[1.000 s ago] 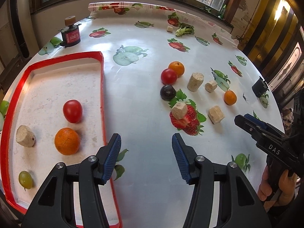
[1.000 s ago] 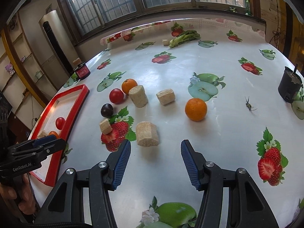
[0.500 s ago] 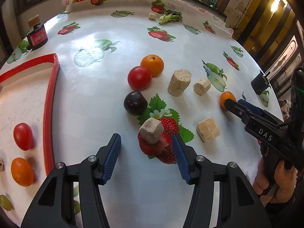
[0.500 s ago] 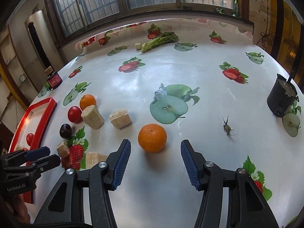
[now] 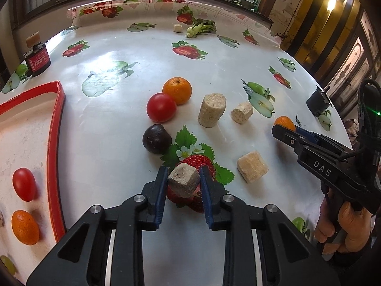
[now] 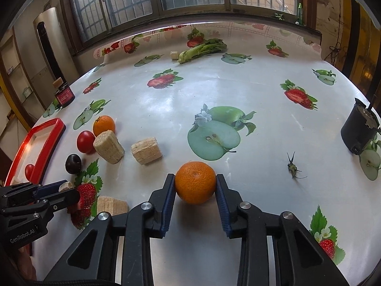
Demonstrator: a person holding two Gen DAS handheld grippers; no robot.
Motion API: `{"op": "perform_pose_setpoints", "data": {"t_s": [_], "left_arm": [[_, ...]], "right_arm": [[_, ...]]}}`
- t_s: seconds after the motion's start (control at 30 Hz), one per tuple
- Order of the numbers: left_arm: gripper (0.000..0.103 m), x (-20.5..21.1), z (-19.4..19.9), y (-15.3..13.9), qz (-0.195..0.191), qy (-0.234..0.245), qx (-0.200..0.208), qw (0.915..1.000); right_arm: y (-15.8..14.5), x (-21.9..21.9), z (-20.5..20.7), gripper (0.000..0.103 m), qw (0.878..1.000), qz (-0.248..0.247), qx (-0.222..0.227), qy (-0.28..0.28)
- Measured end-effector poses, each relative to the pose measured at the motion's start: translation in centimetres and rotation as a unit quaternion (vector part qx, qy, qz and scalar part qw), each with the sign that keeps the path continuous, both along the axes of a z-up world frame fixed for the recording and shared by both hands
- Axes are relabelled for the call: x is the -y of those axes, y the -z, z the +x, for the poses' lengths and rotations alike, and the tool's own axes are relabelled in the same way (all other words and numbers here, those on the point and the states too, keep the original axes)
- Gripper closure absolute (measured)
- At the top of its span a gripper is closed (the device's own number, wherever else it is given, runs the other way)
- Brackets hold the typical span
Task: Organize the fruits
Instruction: 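Carry the beige cube and the orange over the red tray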
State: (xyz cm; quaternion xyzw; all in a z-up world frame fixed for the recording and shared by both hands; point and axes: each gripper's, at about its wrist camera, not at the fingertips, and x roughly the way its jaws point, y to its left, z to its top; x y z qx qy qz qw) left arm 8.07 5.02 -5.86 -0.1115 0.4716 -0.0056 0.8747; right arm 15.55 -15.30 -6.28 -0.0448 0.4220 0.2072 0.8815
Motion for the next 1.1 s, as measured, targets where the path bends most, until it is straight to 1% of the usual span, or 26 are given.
{"op": "perform_pose_setpoints", "data": {"t_s": [0.2, 0.4, 0.63, 1.1], "left_arm": [[0.079, -1.1, -1.5, -1.1, 0.001, -0.017, 0.012, 0.9998], [0.079, -2.2, -3.0, -2.0, 0.009, -0.033, 0.021, 0.9992], [0.079, -4.3, -4.6, -3.1, 0.019, -0.058, 0.033, 0.9976], [0.079, -9.1, -7.5, -3.8, 0.024, -0.107, 0.044, 0.9930]], "right_arm": [[-1.7, -0.1, -1.8, 0.069, 1.000, 0.021, 0.005, -0.010], [-2.7, -1.6, -3.7, 0.069, 0.999, 0.033, 0.006, -0.032], [-3.5, -4.5, -5.8, 0.069, 0.997, 0.039, 0.007, -0.067], [-3.9, -11.5, -9.2, 0.069, 0.990, 0.035, 0.004, -0.137]]}}
